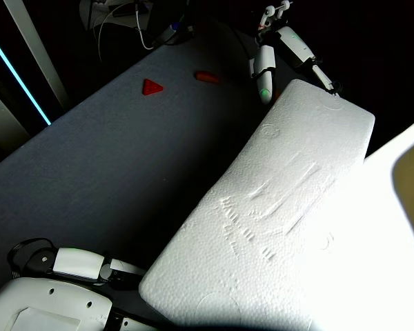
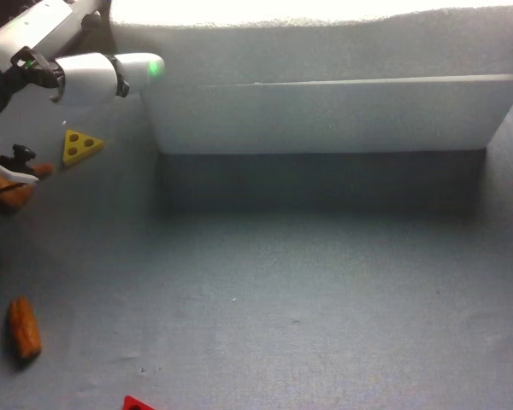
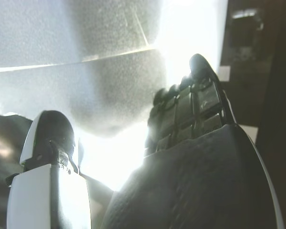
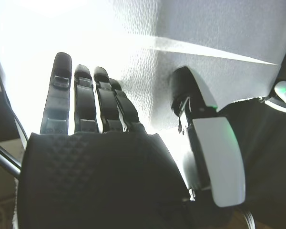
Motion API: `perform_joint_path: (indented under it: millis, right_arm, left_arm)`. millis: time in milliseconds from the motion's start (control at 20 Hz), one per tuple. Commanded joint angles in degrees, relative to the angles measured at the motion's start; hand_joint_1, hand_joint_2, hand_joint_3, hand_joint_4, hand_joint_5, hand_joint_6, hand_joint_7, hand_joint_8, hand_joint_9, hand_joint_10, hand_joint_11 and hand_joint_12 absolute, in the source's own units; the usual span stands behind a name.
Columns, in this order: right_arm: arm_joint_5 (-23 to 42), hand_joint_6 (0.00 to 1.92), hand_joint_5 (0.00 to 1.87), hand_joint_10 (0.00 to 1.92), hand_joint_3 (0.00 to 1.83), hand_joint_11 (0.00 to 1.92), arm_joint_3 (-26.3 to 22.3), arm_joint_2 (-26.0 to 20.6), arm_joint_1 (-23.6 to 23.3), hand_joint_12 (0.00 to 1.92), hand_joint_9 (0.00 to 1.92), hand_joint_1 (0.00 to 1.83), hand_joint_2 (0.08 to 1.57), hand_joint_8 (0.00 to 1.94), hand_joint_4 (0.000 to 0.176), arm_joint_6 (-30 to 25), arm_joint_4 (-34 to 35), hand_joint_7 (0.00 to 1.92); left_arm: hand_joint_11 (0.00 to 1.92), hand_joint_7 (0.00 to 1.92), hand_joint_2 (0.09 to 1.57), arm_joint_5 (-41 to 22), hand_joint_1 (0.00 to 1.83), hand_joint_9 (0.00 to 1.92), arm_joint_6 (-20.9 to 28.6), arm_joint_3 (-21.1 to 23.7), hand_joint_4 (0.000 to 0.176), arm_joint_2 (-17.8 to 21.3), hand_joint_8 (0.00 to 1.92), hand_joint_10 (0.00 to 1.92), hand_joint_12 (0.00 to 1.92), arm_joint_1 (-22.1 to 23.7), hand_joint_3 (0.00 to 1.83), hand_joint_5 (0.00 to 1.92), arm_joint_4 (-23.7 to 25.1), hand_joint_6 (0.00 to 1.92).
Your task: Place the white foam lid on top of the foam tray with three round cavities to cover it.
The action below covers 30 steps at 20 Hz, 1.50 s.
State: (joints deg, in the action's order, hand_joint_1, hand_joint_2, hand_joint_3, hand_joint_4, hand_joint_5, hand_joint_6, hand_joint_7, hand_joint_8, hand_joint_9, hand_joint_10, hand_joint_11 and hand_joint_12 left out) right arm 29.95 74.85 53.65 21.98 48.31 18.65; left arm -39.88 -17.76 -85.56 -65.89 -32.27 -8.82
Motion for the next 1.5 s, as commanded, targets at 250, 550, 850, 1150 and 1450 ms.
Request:
perform_joint_path:
  millis: [250, 550, 850, 1150, 1450]
  right_arm:
    - [6.23, 0.00, 0.00, 0.00, 0.00, 0.00, -0.42, -0.48, 0.17, 0.31, 0.00, 0.36, 1.33, 0.00, 0.000, -0.12, -1.53, 0.00]
    - [5.55, 0.00, 0.00, 0.01, 0.00, 0.00, 0.96, 0.42, 1.81, 0.62, 0.02, 0.36, 1.34, 0.00, 0.000, 0.76, 1.70, 0.01]
    - [5.67, 0.00, 0.00, 0.00, 0.00, 0.00, 0.93, -0.01, 2.88, 0.41, 0.00, 0.31, 1.34, 0.00, 0.000, 1.32, 3.19, 0.00]
    - [6.10, 0.00, 0.00, 0.00, 0.00, 0.00, 0.43, -0.70, 2.88, 0.22, 0.00, 0.41, 1.36, 0.00, 0.000, 1.79, 3.44, 0.00]
    - [7.05, 0.00, 0.00, 0.00, 0.00, 0.00, -1.38, -2.72, 3.98, 0.01, 0.00, 0.47, 1.35, 0.00, 0.000, 2.51, 3.75, 0.00]
  left_arm:
    - [0.00, 0.00, 1.09, -6.47, 0.53, 0.00, 0.39, 0.78, 0.000, -0.43, 0.00, 0.00, 0.63, 0.57, 0.00, 0.15, 3.88, 0.00]
    - [0.00, 0.00, 1.08, -3.24, 0.48, 0.00, 0.38, -1.27, 0.000, -2.09, 0.00, 0.00, 0.85, 1.81, 0.00, 0.09, 4.45, 0.00]
    - [0.00, 0.00, 1.10, -4.50, 0.53, 0.00, 0.76, -0.76, 0.026, -1.82, 0.00, 0.00, 0.78, 1.66, 0.01, 0.09, 5.00, 0.01]
    - [0.00, 0.00, 1.08, -4.97, 0.51, 0.00, 0.78, -0.47, 0.015, -1.70, 0.00, 0.00, 0.69, 1.92, 0.00, 0.11, 5.40, 0.00]
    - [0.00, 0.00, 1.11, -6.10, 0.57, 0.00, 0.99, 0.32, 0.000, -0.50, 0.00, 0.00, 0.54, 1.18, 0.00, 0.13, 5.70, 0.00]
